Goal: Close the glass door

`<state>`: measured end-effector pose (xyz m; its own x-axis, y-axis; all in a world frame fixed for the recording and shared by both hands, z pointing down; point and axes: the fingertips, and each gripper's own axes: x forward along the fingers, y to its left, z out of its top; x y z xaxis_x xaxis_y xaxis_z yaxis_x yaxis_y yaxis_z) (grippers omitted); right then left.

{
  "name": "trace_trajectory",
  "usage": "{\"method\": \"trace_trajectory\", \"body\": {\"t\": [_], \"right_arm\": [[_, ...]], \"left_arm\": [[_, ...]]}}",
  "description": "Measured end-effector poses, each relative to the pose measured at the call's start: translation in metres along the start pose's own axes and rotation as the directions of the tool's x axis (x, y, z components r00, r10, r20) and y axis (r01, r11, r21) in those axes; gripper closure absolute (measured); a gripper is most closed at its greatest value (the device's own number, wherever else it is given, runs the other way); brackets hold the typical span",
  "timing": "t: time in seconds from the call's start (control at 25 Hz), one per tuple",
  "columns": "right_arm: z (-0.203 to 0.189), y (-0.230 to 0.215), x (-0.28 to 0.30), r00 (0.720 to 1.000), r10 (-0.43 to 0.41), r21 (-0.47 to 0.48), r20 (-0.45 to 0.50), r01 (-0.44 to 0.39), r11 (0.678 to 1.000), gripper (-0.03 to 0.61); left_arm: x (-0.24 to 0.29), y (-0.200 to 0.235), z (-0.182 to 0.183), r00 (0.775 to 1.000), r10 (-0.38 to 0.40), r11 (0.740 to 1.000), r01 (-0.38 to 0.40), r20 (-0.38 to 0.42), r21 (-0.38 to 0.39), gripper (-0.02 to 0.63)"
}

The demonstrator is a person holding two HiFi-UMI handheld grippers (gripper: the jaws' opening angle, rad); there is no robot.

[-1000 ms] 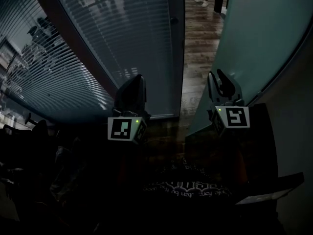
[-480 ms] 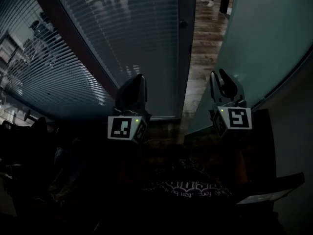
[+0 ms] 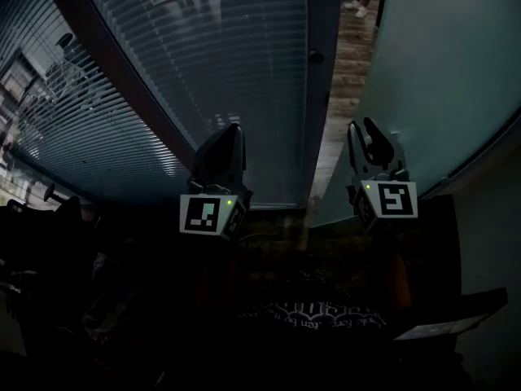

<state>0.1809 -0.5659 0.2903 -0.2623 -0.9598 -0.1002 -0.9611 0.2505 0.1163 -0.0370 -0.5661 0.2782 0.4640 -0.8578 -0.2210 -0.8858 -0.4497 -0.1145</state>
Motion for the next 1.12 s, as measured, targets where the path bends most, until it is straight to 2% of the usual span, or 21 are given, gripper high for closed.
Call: {"method": "trace_trajectory", "body": {"t": [0.2, 0.52, 0.96, 1.12], "right_arm": [[-0.014, -0.002, 0.012, 1.000, 0.021, 0.019, -0.006, -0.021, 1.000, 0.477], [-0.012, -0.006, 0.039, 0.999, 0.041, 0.010, -0.012, -0.041, 0.999, 0.477], [-0.011, -0.016, 0.061, 1.000, 0.029, 0.003, -0.008, -0.029, 1.000, 0.477], [-0.013, -0.020, 0.065, 1.000, 0.018, -0.007, -0.010, -0.018, 1.000, 0.503]], "left_arm": [[0.009, 0.005, -0.015, 1.000, 0.010, 1.000, -0.010, 0.000, 0.003, 0.612], [0.025, 0.018, -0.012, 1.000, 0.025, 1.000, -0.025, 0.001, 0.015, 0.612], [0.044, 0.027, -0.016, 1.000, 0.030, 0.999, -0.030, 0.003, 0.011, 0.612], [0.047, 0.028, -0.017, 0.999, 0.032, 0.999, -0.032, 0.003, 0.012, 0.612]]}}
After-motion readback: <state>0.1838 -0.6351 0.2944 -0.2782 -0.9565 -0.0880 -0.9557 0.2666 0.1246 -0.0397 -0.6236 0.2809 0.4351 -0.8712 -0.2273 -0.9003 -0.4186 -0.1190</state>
